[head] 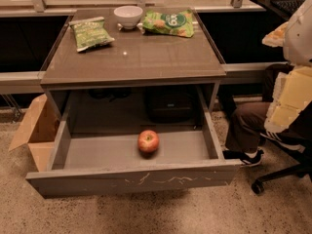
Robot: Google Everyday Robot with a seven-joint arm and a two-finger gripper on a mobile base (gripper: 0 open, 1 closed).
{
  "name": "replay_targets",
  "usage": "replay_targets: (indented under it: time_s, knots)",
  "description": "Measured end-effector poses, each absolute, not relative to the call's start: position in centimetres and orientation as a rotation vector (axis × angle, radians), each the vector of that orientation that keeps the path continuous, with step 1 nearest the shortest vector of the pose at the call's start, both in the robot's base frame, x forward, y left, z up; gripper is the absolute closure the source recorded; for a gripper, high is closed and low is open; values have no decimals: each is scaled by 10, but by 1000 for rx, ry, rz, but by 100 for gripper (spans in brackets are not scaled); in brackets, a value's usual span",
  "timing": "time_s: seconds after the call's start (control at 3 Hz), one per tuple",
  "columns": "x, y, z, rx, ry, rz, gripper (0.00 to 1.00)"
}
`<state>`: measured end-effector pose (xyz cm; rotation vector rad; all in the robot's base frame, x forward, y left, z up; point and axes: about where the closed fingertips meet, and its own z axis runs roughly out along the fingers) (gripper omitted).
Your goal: Pick apple from top drawer and place on counter
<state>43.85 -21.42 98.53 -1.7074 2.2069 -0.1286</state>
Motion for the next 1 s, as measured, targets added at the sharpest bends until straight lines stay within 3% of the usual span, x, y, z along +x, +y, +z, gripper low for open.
replay_targets:
  time_s: [0.67, 1.0]
  knots:
    - [443, -206, 977, -1716, 2173, -84, 0]
    - [454, -190, 952, -1727, 2127, 32, 0]
